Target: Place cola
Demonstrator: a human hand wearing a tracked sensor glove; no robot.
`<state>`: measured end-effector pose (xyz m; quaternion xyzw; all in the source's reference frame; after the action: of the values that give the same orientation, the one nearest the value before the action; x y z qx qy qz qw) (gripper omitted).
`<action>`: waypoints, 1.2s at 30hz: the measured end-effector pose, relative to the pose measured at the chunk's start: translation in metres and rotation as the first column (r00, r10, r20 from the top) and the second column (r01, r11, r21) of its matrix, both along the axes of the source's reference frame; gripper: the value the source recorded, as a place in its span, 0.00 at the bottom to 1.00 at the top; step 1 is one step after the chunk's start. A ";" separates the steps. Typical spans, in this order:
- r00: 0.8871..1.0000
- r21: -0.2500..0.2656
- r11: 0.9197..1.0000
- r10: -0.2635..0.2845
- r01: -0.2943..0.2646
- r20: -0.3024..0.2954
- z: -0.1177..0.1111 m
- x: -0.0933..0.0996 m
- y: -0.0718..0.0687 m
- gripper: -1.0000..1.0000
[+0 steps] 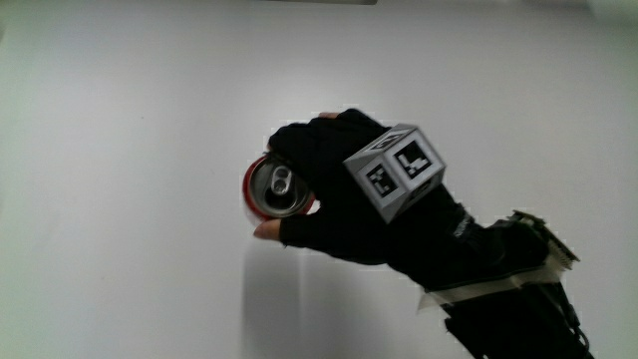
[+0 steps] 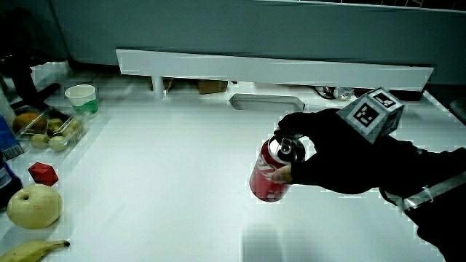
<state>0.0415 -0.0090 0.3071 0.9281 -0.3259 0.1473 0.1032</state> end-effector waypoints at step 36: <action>0.993 -0.114 0.989 -0.104 0.098 -0.050 0.057 -0.048 0.025 0.50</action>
<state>-0.0068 0.0157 0.3637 0.9070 -0.3606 0.1339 0.1714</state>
